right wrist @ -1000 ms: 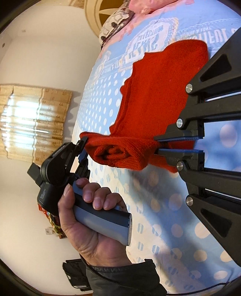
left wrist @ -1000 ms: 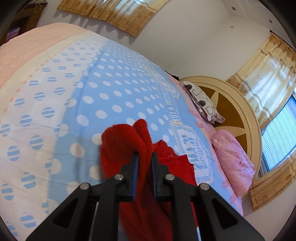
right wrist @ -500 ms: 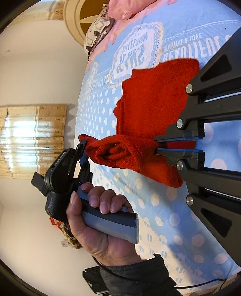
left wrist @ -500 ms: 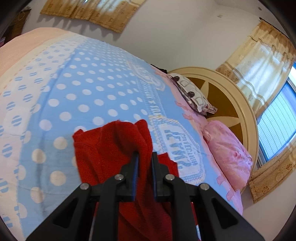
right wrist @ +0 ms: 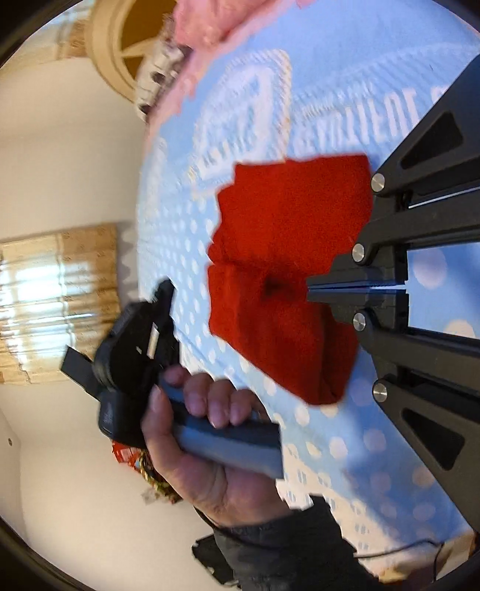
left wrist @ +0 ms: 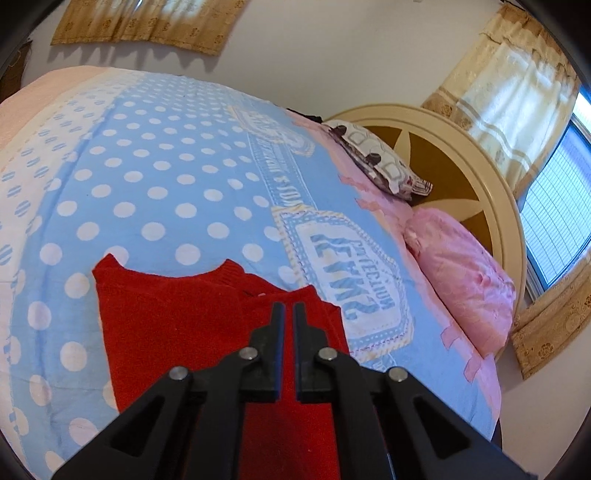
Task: Fold small clothes
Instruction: 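Fold the sweater edge over with both tools and open them, then grasp the folded sweater's edge again with the right tool while the left tool grasps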
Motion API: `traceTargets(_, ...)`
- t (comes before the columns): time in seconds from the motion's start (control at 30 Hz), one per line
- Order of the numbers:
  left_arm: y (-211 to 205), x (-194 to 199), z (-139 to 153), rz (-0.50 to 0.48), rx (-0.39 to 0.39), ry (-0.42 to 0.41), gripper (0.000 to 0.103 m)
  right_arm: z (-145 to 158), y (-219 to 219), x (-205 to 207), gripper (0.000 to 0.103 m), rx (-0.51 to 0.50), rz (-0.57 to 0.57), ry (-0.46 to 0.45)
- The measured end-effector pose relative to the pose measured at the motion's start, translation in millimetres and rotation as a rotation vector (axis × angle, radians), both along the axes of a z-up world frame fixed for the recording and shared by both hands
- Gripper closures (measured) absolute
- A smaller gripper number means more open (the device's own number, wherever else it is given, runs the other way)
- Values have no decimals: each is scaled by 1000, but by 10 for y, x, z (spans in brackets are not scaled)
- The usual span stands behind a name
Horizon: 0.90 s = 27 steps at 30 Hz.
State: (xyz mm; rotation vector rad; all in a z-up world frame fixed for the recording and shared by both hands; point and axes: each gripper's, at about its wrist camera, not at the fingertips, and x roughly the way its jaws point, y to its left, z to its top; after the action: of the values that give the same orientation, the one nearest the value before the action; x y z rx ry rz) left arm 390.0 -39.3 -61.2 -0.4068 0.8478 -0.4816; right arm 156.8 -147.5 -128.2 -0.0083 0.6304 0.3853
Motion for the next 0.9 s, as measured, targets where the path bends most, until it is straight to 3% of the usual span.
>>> traceTargets(0.03,-18,10,-15,-11,5,7,99,-24,24,-5,95,3,16,8)
traceTargets(0.1,-53,13,-40,-37,8,17,99,-108,102,35,24,21,68,75)
traceTargets(0.23,-13,-38,-10,-42,49,-5,99,-181,13,92,26,102,66,123)
traceTargets(0.33,85,-26,5,-6,78,-21,97,-251,-185,295,34,241,36,230)
traceTargets(0.37,123,-4,-8,-1,72,-12,92,-270,-220,341,38,268,27,249)
traceTargets(0.43,128,52,-54,16,95,23,71,-304,-242,432,42,313,25,271)
traceTargets(0.47,111,71,-82,21,111,38,46,-328,-226,470,42,328,28,281)
traceTargets(0.5,95,92,-107,24,125,49,29,-376,-199,521,42,343,28,304)
traceTargets(0.67,-123,178,-252,-3,199,83,27,-471,-57,595,42,350,45,333)
traceTargets(0.73,-285,212,-315,-17,277,95,27,-450,-38,612,42,353,57,329)
traceTargets(0.8,-380,244,-357,-22,307,113,27,-446,-40,627,42,344,55,326)
traceTargets(0.9,-583,301,-469,-15,458,162,27,-488,-42,660,42,346,54,332)
